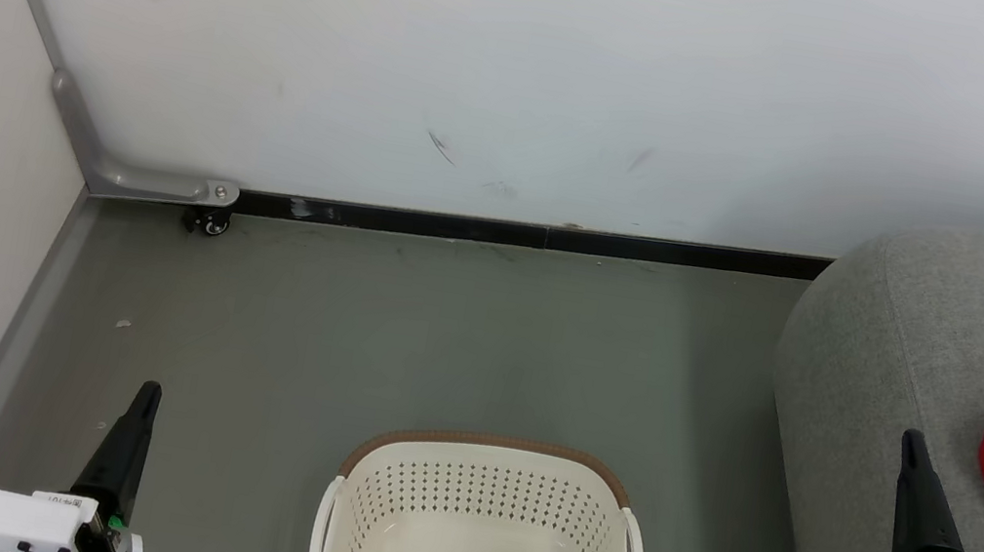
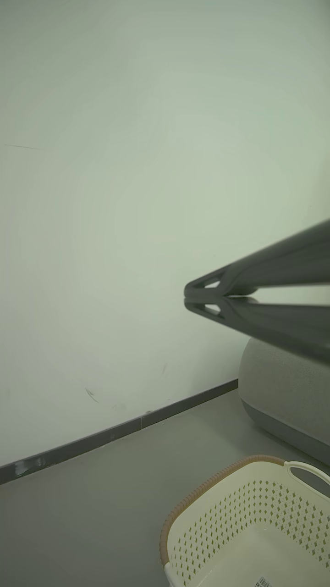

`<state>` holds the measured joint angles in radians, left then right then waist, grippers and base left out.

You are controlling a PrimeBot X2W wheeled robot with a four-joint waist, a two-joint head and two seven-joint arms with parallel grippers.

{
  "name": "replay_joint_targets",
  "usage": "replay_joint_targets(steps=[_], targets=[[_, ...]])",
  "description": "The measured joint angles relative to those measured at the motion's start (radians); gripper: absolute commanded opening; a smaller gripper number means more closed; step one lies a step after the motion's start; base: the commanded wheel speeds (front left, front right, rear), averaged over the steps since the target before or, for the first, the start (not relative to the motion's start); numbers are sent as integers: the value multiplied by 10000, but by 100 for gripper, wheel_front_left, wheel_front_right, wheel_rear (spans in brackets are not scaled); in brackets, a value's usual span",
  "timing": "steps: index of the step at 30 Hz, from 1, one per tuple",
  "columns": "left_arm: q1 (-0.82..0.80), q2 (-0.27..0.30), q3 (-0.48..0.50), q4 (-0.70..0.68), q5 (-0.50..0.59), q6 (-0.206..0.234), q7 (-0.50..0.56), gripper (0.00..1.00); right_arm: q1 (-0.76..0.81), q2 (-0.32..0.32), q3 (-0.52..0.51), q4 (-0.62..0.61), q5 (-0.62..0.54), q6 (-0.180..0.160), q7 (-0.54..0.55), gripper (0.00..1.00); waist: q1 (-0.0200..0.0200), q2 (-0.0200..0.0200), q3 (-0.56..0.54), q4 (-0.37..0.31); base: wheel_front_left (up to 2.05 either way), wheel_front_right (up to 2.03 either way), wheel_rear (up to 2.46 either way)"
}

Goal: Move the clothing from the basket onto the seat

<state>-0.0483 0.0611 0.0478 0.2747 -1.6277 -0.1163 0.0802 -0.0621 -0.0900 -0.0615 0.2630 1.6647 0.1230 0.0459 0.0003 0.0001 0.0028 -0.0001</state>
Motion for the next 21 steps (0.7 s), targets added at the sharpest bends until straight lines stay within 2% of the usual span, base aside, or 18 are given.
replay_joint_targets(steps=[21], targets=[[-8, -4, 8, 33, 0, -27, 2, 0, 0, 4, -21, 6, 0, 0, 42, 0, 0, 0, 0, 0, 0, 0, 0]])
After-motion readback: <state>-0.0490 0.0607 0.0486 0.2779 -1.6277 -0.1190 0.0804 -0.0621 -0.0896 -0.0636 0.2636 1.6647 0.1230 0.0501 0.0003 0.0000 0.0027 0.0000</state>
